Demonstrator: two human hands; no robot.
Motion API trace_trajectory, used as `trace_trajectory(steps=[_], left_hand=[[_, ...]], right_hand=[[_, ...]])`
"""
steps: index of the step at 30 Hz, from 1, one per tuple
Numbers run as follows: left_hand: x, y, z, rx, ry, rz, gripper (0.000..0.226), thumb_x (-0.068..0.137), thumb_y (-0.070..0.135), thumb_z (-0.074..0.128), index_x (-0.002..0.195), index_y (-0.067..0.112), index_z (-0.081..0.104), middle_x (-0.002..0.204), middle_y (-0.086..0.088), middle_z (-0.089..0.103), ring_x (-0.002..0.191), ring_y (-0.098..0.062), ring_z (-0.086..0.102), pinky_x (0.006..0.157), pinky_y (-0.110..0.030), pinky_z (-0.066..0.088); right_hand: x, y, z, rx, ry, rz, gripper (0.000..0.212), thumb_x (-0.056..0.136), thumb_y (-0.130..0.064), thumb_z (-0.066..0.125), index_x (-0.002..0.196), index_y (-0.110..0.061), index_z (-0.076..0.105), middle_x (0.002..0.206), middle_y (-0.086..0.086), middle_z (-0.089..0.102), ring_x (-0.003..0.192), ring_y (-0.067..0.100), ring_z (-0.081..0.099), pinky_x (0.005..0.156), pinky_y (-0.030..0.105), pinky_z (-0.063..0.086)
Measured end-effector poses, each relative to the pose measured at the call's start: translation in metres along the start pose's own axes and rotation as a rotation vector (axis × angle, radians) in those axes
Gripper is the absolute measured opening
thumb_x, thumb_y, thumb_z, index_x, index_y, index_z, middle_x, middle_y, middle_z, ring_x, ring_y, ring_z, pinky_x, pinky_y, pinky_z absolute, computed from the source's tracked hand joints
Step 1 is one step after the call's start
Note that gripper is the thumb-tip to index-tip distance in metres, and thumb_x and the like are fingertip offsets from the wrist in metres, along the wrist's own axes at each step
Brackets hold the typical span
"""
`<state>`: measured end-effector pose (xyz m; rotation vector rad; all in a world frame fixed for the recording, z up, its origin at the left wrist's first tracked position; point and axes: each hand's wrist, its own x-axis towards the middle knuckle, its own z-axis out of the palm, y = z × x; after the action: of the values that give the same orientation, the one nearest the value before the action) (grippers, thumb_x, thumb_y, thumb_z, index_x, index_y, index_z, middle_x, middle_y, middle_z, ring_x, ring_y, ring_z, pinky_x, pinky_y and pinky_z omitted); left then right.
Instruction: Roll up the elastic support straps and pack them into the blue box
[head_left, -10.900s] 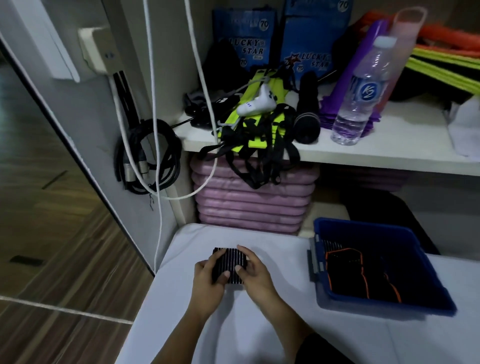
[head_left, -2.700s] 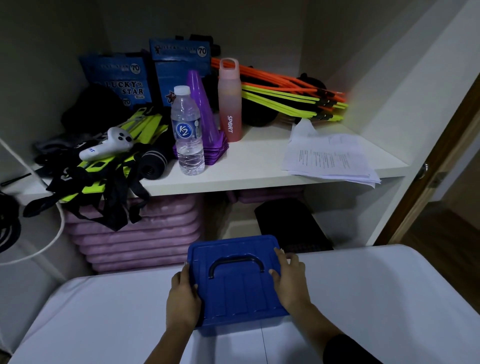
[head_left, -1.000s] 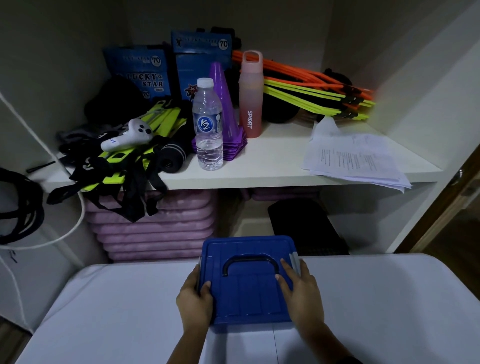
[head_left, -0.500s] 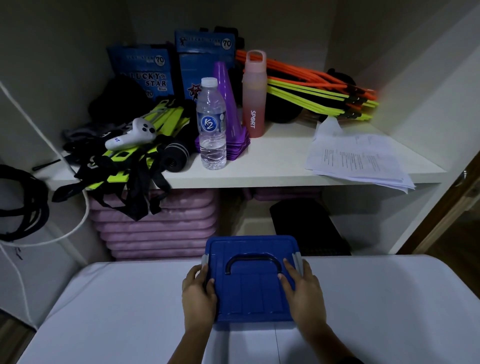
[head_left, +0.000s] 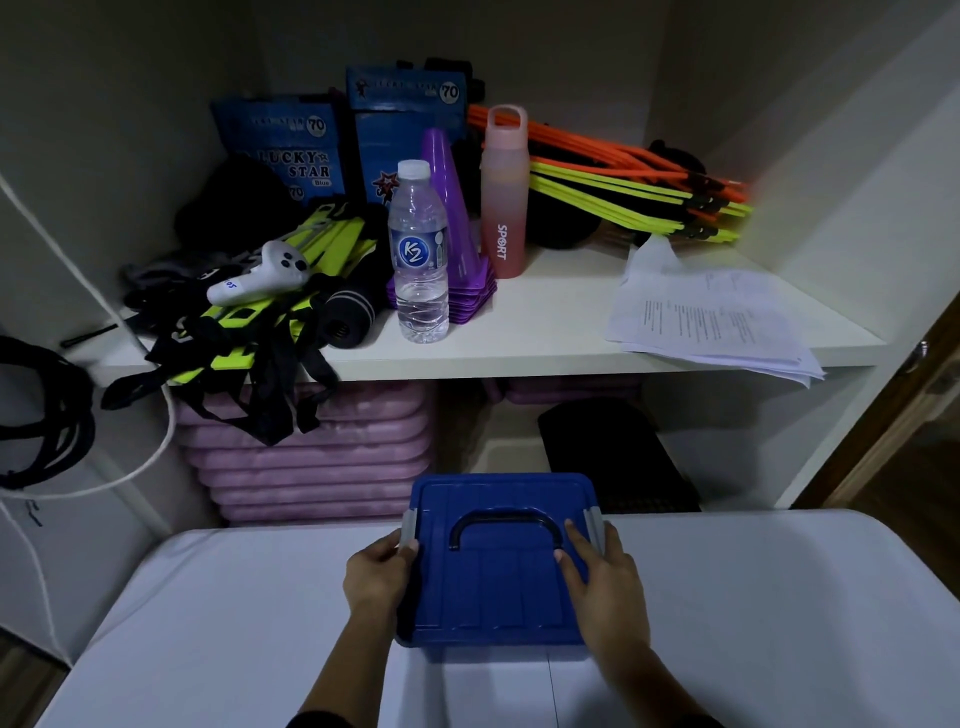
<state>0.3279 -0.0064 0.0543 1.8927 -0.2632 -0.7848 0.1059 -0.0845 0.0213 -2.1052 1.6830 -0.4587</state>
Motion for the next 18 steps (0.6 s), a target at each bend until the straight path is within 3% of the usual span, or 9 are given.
trace_trajectory(steps=[3, 9, 12, 15, 18], left_hand=[[-0.007, -0.002, 0.003, 0.091, 0.024, 0.1, 0.036, 0.086, 0.015, 0.063, 0.121, 0.012, 0.061, 0.117, -0.013, 0.065, 0.101, -0.033, 0.061, 0.096, -0.039, 0.047], [-0.016, -0.006, 0.009, 0.142, 0.055, 0.176, 0.042, 0.086, 0.009, 0.063, 0.127, 0.007, 0.055, 0.116, -0.017, 0.065, 0.083, -0.025, 0.061, 0.092, -0.032, 0.047], [-0.02, -0.005, 0.011, 0.177, 0.07, 0.22, 0.039, 0.088, 0.007, 0.059, 0.126, 0.003, 0.054, 0.122, -0.015, 0.062, 0.1, -0.031, 0.062, 0.093, -0.031, 0.045], [-0.022, -0.007, 0.013, 0.217, 0.066, 0.265, 0.036, 0.09, 0.007, 0.055, 0.126, 0.0, 0.054, 0.12, -0.017, 0.063, 0.102, -0.032, 0.061, 0.089, -0.031, 0.046], [-0.025, -0.005, 0.009, 0.292, 0.054, 0.33, 0.036, 0.091, 0.008, 0.053, 0.127, 0.001, 0.053, 0.116, -0.017, 0.065, 0.097, -0.031, 0.062, 0.089, -0.031, 0.047]], right_hand=[[0.002, 0.002, 0.002, 0.005, 0.012, -0.005, 0.056, 0.089, -0.059, 0.031, 0.142, -0.039, 0.032, 0.154, 0.006, 0.023, 0.131, 0.024, 0.038, 0.107, 0.038, 0.041], [0.002, 0.002, 0.004, -0.01, 0.027, -0.008, 0.078, 0.077, -0.075, 0.003, 0.142, -0.041, 0.031, 0.153, 0.006, 0.026, 0.131, 0.024, 0.04, 0.106, 0.039, 0.043], [0.002, 0.0, 0.004, -0.02, 0.009, 0.002, 0.072, 0.079, -0.07, 0.011, 0.142, -0.042, 0.029, 0.154, 0.006, 0.024, 0.132, 0.024, 0.038, 0.107, 0.038, 0.042], [0.003, 0.002, 0.004, -0.011, 0.019, 0.0, 0.083, 0.075, -0.079, -0.003, 0.142, -0.042, 0.031, 0.153, 0.006, 0.025, 0.131, 0.024, 0.04, 0.105, 0.038, 0.044], [0.001, 0.001, 0.0, 0.018, -0.023, 0.004, 0.066, 0.084, -0.07, 0.018, 0.142, -0.041, 0.031, 0.155, 0.006, 0.023, 0.133, 0.024, 0.038, 0.107, 0.039, 0.041]])
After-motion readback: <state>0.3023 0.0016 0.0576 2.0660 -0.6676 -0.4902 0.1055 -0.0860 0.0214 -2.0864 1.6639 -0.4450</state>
